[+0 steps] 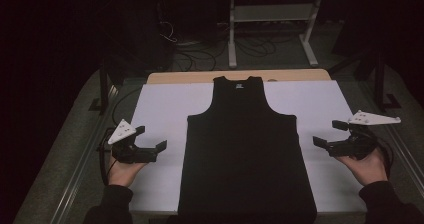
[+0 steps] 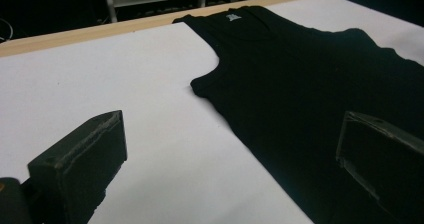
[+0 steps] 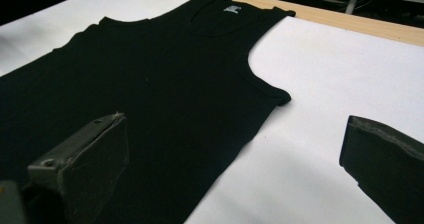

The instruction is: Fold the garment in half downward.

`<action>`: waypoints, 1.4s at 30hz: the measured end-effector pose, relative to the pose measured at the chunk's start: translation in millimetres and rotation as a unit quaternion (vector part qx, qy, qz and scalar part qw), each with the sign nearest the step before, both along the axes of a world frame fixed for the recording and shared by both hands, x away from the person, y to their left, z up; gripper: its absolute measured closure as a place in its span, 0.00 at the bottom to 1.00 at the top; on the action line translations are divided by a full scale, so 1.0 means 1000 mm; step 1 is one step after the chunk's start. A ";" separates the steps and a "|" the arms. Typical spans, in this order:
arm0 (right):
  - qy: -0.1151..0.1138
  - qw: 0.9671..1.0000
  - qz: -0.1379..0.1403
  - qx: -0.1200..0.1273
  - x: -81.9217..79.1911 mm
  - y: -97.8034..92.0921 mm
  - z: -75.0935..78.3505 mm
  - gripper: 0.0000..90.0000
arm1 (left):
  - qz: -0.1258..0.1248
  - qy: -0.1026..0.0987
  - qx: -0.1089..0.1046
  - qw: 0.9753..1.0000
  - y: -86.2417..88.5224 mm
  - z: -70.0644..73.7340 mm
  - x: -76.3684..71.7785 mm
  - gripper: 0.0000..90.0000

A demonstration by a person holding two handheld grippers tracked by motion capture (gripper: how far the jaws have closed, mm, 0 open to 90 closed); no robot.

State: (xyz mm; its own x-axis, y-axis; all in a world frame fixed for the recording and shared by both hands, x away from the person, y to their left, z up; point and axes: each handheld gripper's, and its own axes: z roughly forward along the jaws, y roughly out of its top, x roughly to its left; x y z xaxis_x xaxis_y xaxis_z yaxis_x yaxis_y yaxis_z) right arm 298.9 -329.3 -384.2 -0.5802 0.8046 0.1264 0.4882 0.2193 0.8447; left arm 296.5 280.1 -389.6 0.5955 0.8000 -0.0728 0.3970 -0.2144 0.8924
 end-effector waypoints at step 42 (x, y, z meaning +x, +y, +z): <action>0.011 0.999 0.032 -0.008 0.047 0.016 0.032 0.00 | -0.026 0.025 0.010 0.999 -0.015 0.022 0.043 0.00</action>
State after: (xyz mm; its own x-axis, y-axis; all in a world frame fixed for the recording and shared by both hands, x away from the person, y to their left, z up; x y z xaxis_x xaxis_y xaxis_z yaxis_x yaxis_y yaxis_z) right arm 346.0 -313.1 -352.2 -0.6280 0.7678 0.1265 0.4909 0.2648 0.8300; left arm 340.0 265.4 -367.4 0.6327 0.7693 -0.0884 0.4294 -0.2535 0.8668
